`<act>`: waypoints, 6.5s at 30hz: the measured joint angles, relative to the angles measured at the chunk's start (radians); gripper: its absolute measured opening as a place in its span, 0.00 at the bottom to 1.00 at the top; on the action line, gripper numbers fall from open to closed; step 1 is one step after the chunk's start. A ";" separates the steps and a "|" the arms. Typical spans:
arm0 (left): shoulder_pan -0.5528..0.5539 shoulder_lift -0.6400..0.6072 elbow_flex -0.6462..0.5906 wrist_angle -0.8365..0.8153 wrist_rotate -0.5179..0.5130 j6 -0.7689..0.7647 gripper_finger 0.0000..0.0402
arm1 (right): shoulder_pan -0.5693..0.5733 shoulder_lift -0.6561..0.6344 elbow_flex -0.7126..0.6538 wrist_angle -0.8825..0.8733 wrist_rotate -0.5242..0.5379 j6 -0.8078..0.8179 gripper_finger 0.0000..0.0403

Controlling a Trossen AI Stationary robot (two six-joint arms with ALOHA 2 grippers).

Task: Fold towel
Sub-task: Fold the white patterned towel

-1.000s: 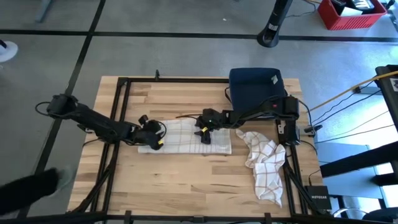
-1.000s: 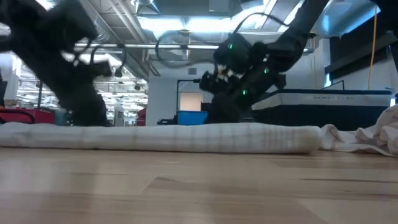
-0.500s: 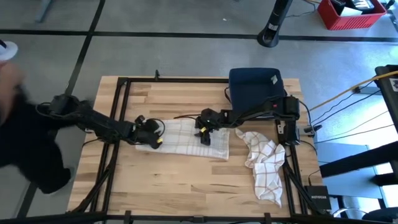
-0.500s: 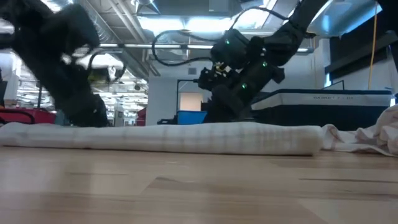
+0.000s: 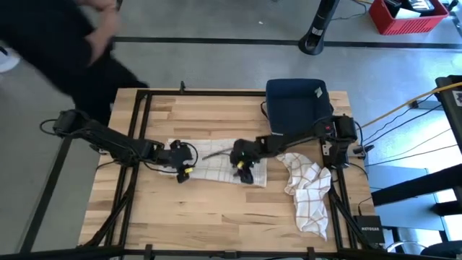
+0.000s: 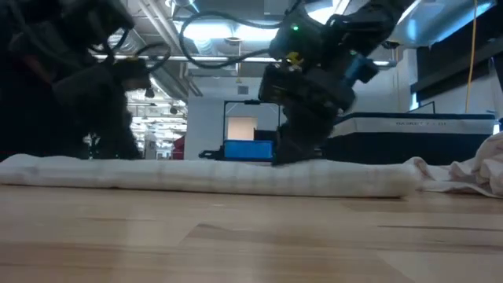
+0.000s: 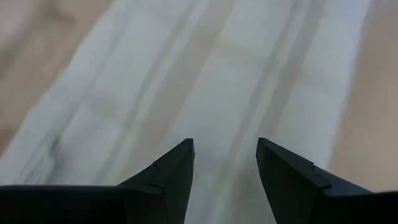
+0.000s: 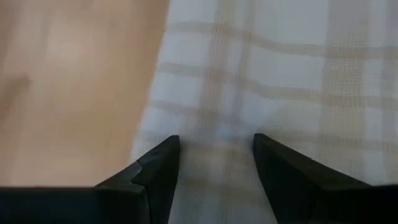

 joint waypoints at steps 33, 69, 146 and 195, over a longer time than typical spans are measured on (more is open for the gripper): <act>-0.005 -0.082 0.007 0.081 -0.237 -0.029 0.41 | -0.065 -0.190 -0.080 -0.014 0.673 -0.080 0.52; 0.006 -0.013 0.008 0.113 -0.237 -0.039 0.41 | -0.154 -0.138 -0.037 -0.171 0.385 -0.291 0.52; 0.100 0.046 -0.095 -0.017 -0.249 -0.188 0.41 | 0.069 -0.159 -0.135 -0.061 0.396 -0.013 0.52; 0.155 -0.096 0.056 -0.386 0.151 -0.190 0.14 | 0.071 -0.144 -0.272 0.464 0.284 0.113 0.52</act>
